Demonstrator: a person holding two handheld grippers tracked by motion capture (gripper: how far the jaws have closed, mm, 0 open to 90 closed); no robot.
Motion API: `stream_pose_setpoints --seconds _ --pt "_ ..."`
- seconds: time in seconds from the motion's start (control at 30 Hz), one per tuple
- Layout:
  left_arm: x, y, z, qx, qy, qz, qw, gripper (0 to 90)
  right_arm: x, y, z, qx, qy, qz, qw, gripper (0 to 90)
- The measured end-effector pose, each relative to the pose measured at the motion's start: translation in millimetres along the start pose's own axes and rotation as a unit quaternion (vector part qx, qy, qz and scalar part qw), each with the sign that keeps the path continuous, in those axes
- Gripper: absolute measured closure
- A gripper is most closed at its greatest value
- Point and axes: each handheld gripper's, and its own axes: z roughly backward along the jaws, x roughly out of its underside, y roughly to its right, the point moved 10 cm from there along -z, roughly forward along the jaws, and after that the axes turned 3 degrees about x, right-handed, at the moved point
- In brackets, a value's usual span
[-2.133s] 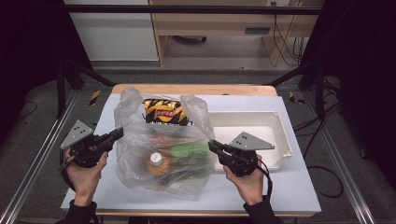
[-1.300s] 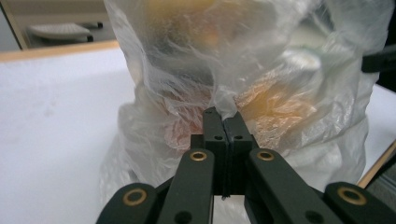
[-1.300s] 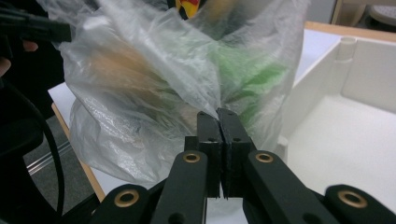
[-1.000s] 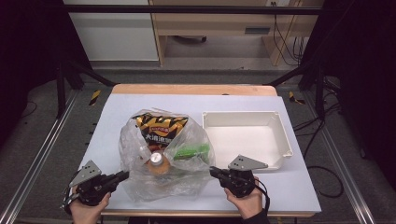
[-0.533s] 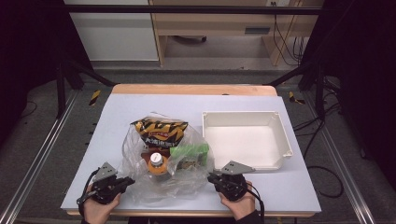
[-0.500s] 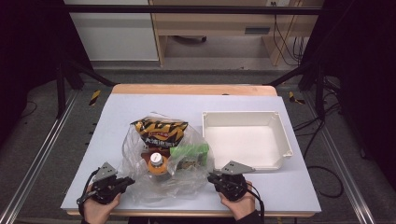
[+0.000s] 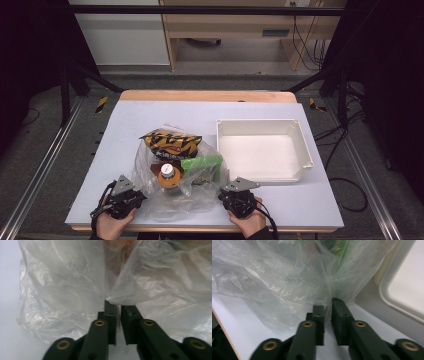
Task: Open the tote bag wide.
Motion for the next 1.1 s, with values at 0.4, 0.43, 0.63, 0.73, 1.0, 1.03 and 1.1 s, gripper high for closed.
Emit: stream_pose_setpoints --seconds 0.4,0.43,0.63,0.73,1.0,1.03,1.1 --pt "-38.0 4.2 52.4 0.011 0.126 0.018 0.9918 28.7 -47.6 4.3 67.4 -0.006 0.131 0.015 0.9913 51.4" --pt "-42.1 4.8 58.0 0.01 0.135 0.018 0.9906 27.1 -52.5 4.8 71.7 -0.005 0.139 0.013 0.9902 50.1" --pt "-69.3 7.2 89.7 0.009 0.179 0.018 0.9837 22.8 -87.9 3.4 99.2 -0.008 0.187 0.014 0.9823 44.5" --pt "-85.9 4.8 101.7 0.005 0.195 0.021 0.9806 21.4 -101.4 4.4 105.6 -0.003 0.198 0.018 0.9801 42.1" --pt "-129.9 -7.9 114.6 -0.026 0.206 0.013 0.978 19.3 -138.1 -5.0 117.9 -0.001 0.226 0.034 0.9735 37.1" --pt "-134.4 -12.2 113.3 -0.034 0.204 0.012 0.9784 21.9 -142.2 -8.3 118.1 -0.004 0.229 0.037 0.9726 37.0" --pt "-140.0 -19.6 108.1 -0.034 0.196 0.021 0.9797 29.6 -146.2 -11.8 117.7 -0.006 0.231 0.04 0.9722 37.0"
